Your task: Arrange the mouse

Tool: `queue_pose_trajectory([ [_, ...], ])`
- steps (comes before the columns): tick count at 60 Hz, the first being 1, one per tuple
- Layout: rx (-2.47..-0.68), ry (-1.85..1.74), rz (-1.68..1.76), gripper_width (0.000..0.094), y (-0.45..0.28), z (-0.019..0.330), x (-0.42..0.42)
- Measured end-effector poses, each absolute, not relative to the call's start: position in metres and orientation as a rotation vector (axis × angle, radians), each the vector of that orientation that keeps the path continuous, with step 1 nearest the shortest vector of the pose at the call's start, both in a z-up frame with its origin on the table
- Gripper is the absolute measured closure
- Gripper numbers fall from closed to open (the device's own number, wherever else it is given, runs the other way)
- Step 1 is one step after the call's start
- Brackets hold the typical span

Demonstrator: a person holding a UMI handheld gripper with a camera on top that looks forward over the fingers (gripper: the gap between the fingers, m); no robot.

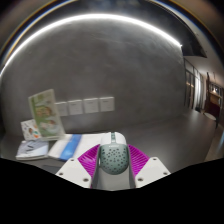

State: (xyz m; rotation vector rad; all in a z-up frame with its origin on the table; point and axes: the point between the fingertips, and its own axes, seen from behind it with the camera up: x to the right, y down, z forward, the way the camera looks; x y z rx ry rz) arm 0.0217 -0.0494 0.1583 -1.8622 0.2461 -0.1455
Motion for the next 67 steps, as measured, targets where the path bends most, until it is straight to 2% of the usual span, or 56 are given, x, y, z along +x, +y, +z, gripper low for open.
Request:
queue_pose_trajectory([
  [6, -1.901, 0.194, -0.129, 0.0509, -0.072, 0.148, -0.071],
  [13, -2.044, 0.09, -0.119, 0.0509, -0.081, 0.079, -0.149],
  [18, -2.123, 0.055, -0.141, 0.0508, -0.092, 0.031, -0.174],
  [28, -2.201, 0.003, -0.167, 0.0496, -0.102, -0.019, -0.177],
  [38, -2.154, 0.015, -0.041, 0.0509, -0.096, -0.019, -0.178],
  [39, -2.155, 0.009, -0.038, 0.0465, -0.096, -0.019, -0.178],
  [46, -2.163, 0.026, -0.011, 0.0325, -0.096, -0.019, -0.174],
  [51, -2.166, 0.012, 0.012, 0.0293, -0.099, -0.019, -0.175],
  [56, -2.183, -0.032, 0.021, 0.0075, -0.112, -0.014, -0.177],
  [67, -2.138, -0.176, 0.046, 0.0088, -0.166, 0.026, -0.185],
])
